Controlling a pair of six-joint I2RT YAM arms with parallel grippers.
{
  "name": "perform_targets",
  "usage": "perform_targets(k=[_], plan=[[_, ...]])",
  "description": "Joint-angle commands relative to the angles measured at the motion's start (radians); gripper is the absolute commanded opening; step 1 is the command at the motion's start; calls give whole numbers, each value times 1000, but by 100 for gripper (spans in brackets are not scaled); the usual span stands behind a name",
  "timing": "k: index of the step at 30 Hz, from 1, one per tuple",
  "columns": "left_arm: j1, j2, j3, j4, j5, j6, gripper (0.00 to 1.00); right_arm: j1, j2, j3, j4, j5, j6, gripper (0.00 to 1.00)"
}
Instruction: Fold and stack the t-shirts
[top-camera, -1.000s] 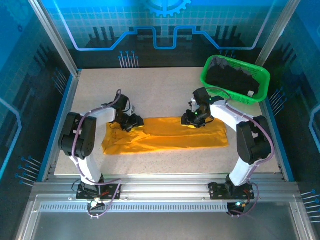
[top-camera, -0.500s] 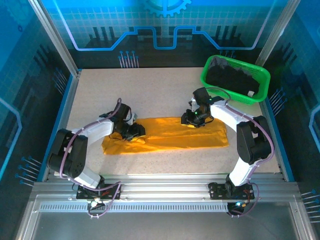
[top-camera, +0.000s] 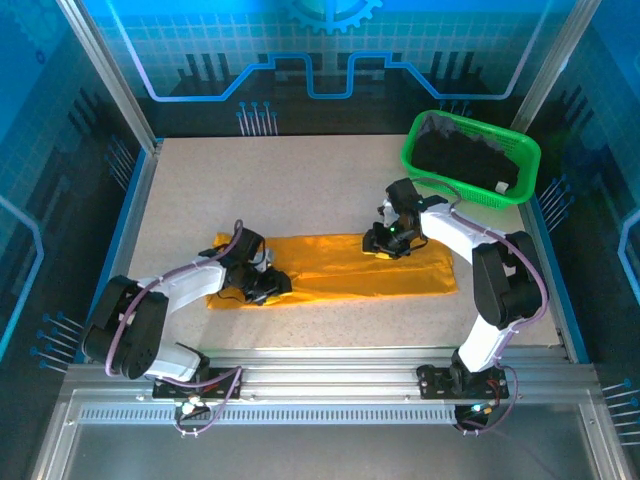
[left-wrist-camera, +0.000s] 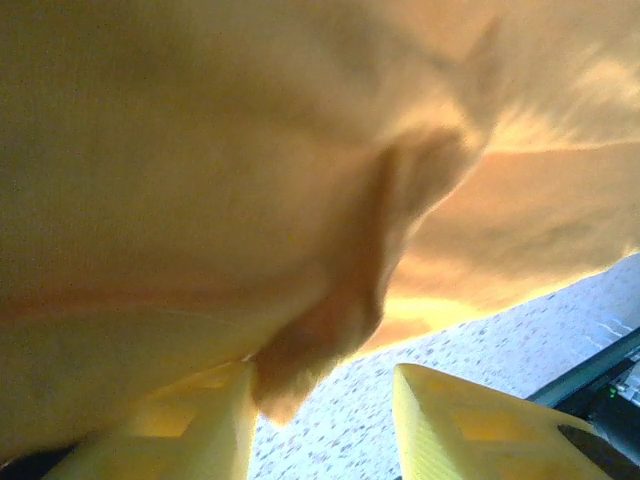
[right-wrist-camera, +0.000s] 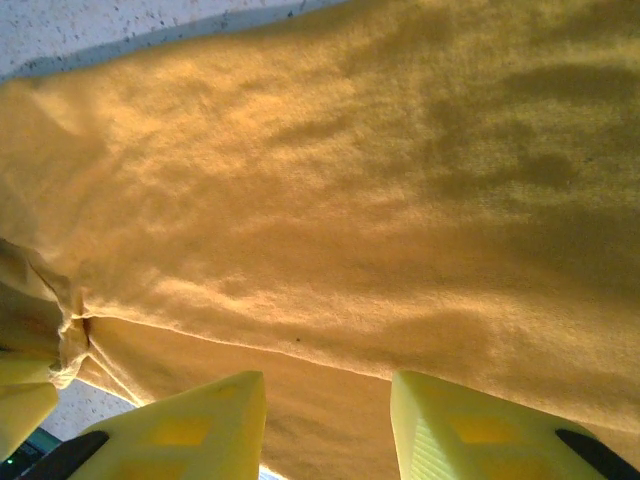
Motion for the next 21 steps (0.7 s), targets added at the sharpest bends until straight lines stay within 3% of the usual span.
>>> perform_targets(k=[1, 11, 16, 21], plan=[[-23, -49, -19, 8, 36, -59, 40, -1, -16, -16, 3, -25, 5, 39], [29, -244, 41, -151, -170, -108, 41, 8, -26, -25, 14, -29, 17, 39], [163, -228, 68, -277, -285, -133, 34, 51, -17, 3, -4, -11, 8, 38], [338, -192, 48, -202, -203, -119, 30, 67, -3, -5, 14, -14, 21, 38]])
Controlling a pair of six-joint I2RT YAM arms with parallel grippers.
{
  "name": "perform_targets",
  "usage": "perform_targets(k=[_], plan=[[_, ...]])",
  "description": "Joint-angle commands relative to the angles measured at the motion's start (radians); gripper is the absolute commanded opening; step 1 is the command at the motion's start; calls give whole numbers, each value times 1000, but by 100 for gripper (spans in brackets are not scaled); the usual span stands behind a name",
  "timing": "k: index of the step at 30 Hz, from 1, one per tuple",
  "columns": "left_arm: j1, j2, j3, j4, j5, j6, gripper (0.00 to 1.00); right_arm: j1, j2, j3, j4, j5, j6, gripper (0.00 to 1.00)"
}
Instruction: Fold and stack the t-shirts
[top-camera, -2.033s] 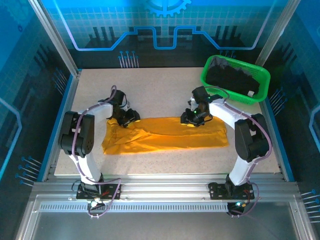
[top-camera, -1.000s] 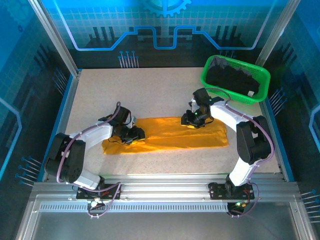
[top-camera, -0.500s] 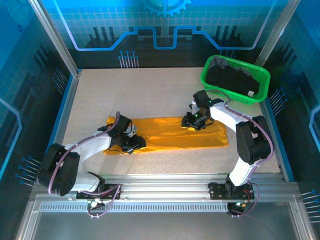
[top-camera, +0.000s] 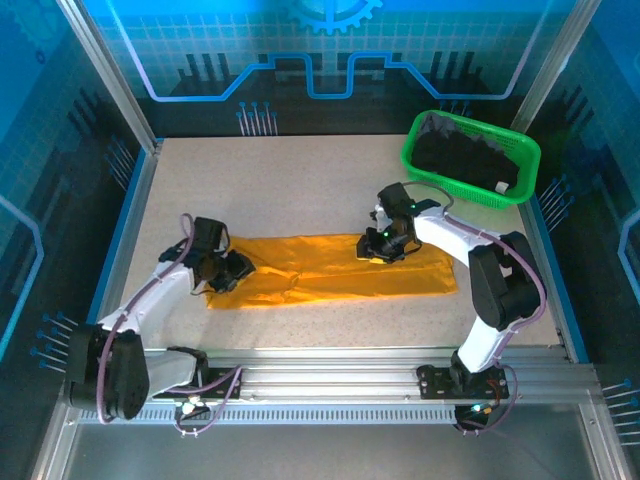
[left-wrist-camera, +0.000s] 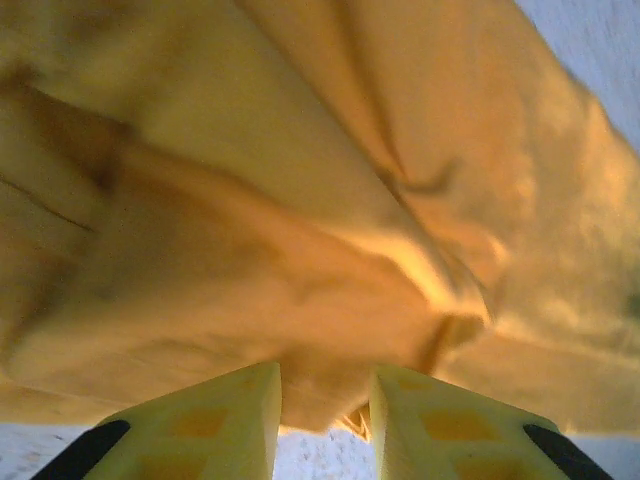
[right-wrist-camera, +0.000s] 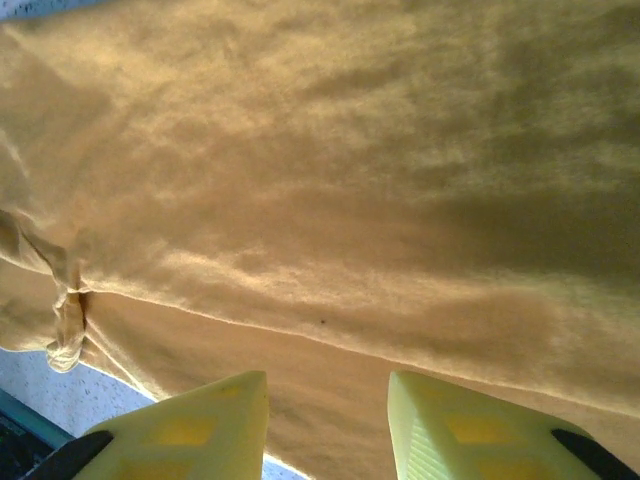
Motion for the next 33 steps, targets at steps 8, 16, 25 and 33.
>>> perform_targets(k=[8, 16, 25, 33], plan=[[90, 211, 74, 53, 63, 36, 26, 5, 33, 11, -9, -1, 6, 23], [117, 407, 210, 22, -57, 43, 23, -37, 19, -10, -35, 37, -10, 19], [124, 663, 396, -78, -83, 114, 23, -156, -27, -32, -82, 67, -50, 18], [74, 488, 476, -201, -262, 117, 44, -255, -37, 15, -165, 153, -109, 18]])
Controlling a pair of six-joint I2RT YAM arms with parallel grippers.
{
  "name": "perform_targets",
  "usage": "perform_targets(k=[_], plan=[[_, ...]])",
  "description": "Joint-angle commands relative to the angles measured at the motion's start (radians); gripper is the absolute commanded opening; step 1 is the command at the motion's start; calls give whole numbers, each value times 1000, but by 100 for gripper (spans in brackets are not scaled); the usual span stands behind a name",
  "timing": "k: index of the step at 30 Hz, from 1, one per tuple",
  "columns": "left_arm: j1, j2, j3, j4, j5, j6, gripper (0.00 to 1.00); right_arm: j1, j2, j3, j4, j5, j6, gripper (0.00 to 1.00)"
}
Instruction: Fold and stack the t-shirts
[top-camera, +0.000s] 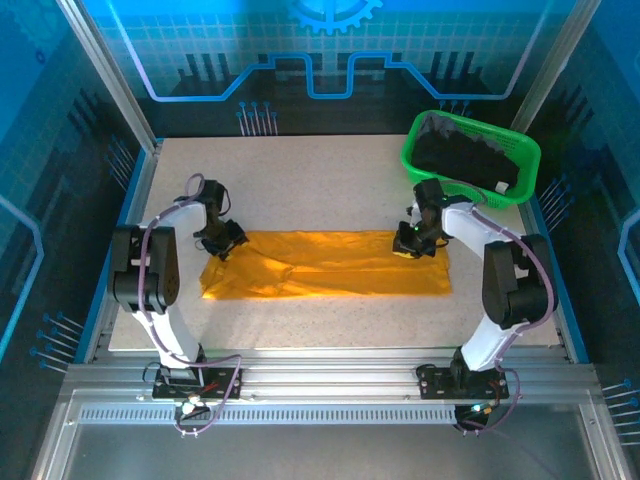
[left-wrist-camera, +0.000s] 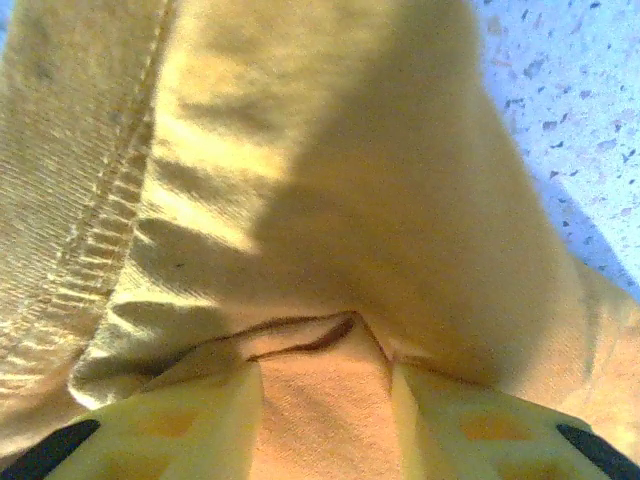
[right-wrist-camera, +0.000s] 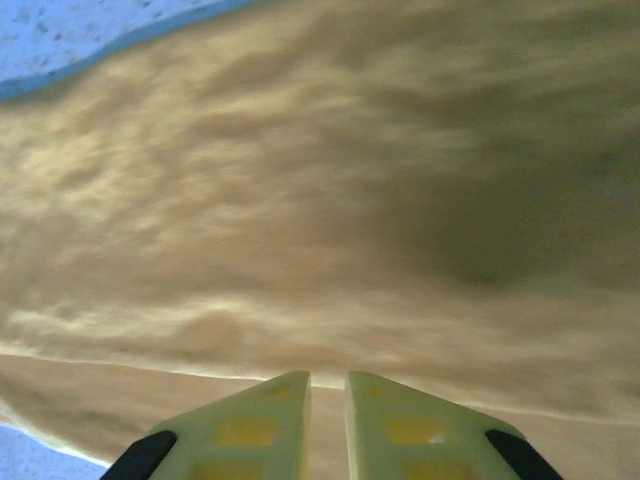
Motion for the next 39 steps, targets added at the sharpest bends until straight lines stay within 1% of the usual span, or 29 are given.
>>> perform_targets(k=[1, 3, 5, 6, 8, 11, 15, 18, 22, 24, 25, 28, 30, 33, 35, 37, 39], plan=[[-46, -148, 35, -132, -149, -8, 44, -31, -7, 54, -101, 89, -63, 18], [-89, -225, 3, -144, -119, -98, 37, -42, 24, 104, -160, 178, -85, 19], [-137, -259, -40, -133, -64, -214, 29, -58, 74, 150, -213, 237, -92, 19], [-165, -261, -65, -114, -37, -278, 27, -70, 104, 173, -235, 253, -93, 19], [-209, -245, -94, -83, -19, -386, 23, -83, 160, 210, -272, 286, -88, 18], [-234, -179, -115, -14, -4, -498, 19, -83, 225, 244, -297, 319, -90, 19], [-227, -26, -48, -8, 2, -516, 17, -79, 298, 255, -329, 317, -79, 21], [-195, 91, 52, -41, -6, -491, 18, -67, 309, 234, -342, 271, -62, 22], [-132, 244, 249, -96, -31, -425, 19, -27, 248, 149, -327, 201, 4, 24], [-116, 344, 412, -117, -20, -370, 23, 23, 207, 96, -315, 161, 54, 25], [-115, 398, 493, -116, 3, -343, 26, 50, 189, 74, -308, 139, 82, 25], [-126, 599, 811, -132, 104, -284, 30, 178, 144, 1, -266, 59, 206, 25], [-148, 733, 1030, -127, 151, -265, 31, 289, 131, -40, -215, -5, 313, 26], [-186, 902, 1293, -96, 227, -285, 33, 452, 157, -39, -140, -75, 466, 26], [-210, 972, 1393, -37, 268, -323, 34, 534, 203, 4, -103, -110, 530, 26], [-226, 993, 1401, 88, 298, -374, 36, 587, 255, 75, -93, -121, 552, 26], [-236, 989, 1401, 191, 303, -404, 39, 609, 290, 149, -110, -114, 549, 26]])
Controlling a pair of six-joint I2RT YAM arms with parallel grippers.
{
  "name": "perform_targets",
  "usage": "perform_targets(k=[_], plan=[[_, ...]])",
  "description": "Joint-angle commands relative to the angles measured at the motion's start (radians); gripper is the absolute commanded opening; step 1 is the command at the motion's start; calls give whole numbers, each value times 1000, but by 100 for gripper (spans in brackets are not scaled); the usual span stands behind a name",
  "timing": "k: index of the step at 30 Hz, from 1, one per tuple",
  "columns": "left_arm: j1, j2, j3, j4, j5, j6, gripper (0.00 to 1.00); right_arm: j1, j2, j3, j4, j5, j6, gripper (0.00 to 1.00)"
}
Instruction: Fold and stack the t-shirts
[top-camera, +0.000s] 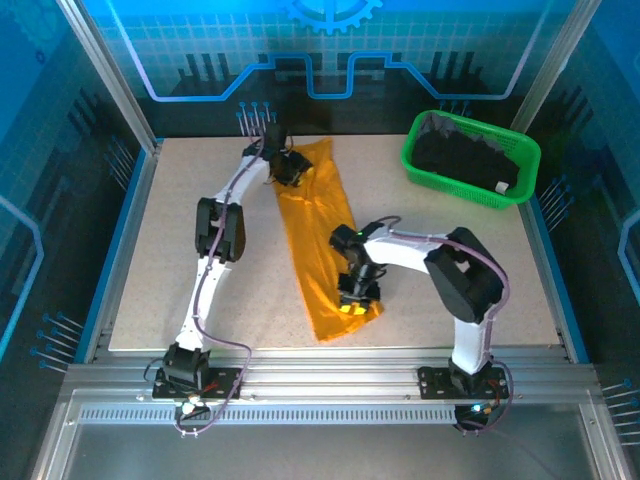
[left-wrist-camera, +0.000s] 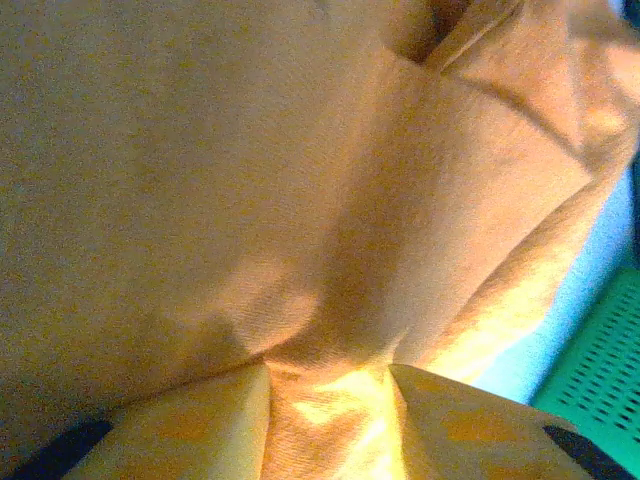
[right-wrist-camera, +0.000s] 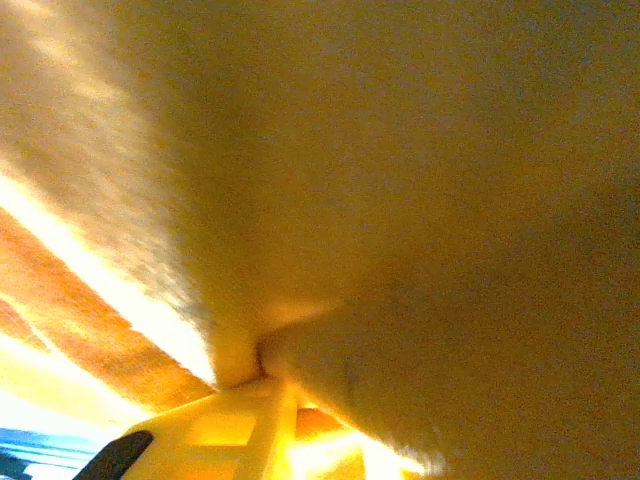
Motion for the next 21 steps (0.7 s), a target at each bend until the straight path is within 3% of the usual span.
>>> perform_targets(k=[1, 6, 9, 14, 21], plan=[[-23, 39, 30, 170, 65, -65, 41, 26, 80, 83, 46, -35, 84, 26], [-27, -43, 74, 180, 41, -53, 48, -19, -12, 63, 21, -20, 108, 28], [-28, -189, -15, 153, 13, -2, 52, -62, -151, -4, -3, 11, 104, 36], [-64, -566, -499, 174, -24, 18, 50, -150, -354, -173, 13, 35, 9, 44], [-129, -983, -1226, -18, 65, 100, 42, -149, -330, -268, 61, -41, -158, 45]])
